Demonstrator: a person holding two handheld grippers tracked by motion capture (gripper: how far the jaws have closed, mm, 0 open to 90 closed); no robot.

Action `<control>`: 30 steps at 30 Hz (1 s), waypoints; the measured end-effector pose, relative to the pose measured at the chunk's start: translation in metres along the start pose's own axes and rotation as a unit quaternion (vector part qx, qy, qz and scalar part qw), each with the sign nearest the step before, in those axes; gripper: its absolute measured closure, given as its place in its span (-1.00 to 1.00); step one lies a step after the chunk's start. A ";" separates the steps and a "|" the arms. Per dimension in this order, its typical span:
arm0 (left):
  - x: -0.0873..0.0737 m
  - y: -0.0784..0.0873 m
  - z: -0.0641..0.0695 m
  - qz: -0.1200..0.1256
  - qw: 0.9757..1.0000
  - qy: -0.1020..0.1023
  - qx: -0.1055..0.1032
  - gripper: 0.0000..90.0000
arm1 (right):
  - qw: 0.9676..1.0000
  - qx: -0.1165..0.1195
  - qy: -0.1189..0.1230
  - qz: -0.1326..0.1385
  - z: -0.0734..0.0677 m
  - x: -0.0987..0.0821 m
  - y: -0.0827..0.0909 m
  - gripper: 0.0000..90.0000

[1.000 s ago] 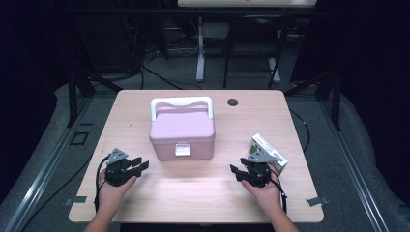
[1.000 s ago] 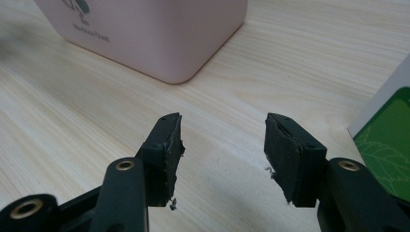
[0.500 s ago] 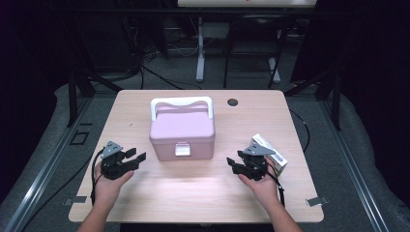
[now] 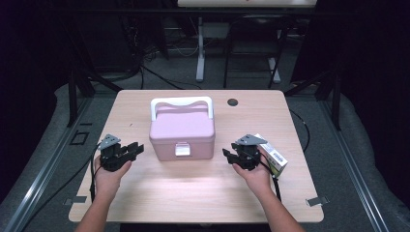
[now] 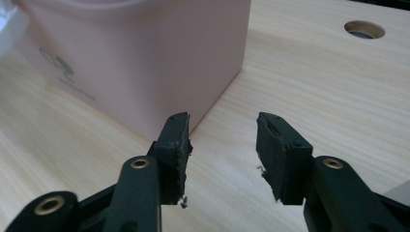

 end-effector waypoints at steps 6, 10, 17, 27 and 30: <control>0.005 -0.008 0.006 -0.003 1.000 -0.002 0.000 0.68 | 1.000 -0.003 -0.012 0.004 0.003 0.010 -0.007 0.41; 0.006 -0.011 0.007 -0.011 1.000 0.003 -0.001 0.76 | 1.000 -0.006 -0.008 0.009 0.002 0.014 -0.008 0.51; 0.010 -0.016 0.010 -0.018 1.000 -0.006 -0.005 0.98 | 1.000 -0.013 -0.001 0.010 0.001 0.022 -0.010 0.79; 0.015 -0.026 0.018 -0.022 1.000 -0.014 -0.008 1.00 | 1.000 -0.004 0.011 0.006 -0.009 0.034 -0.022 0.94; 0.014 -0.026 0.018 -0.022 1.000 -0.012 -0.009 1.00 | 1.000 -0.003 0.011 0.007 -0.012 0.035 -0.024 0.94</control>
Point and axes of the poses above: each handheld gripper's, and its own axes: y roughly backward along the jaws, x roughly out of its top, z roughly to its right, the point moved 4 cm from there along -y, roughly forward along the jaws, and after that the axes turned 4 degrees about -z, right-handed, at the moved point
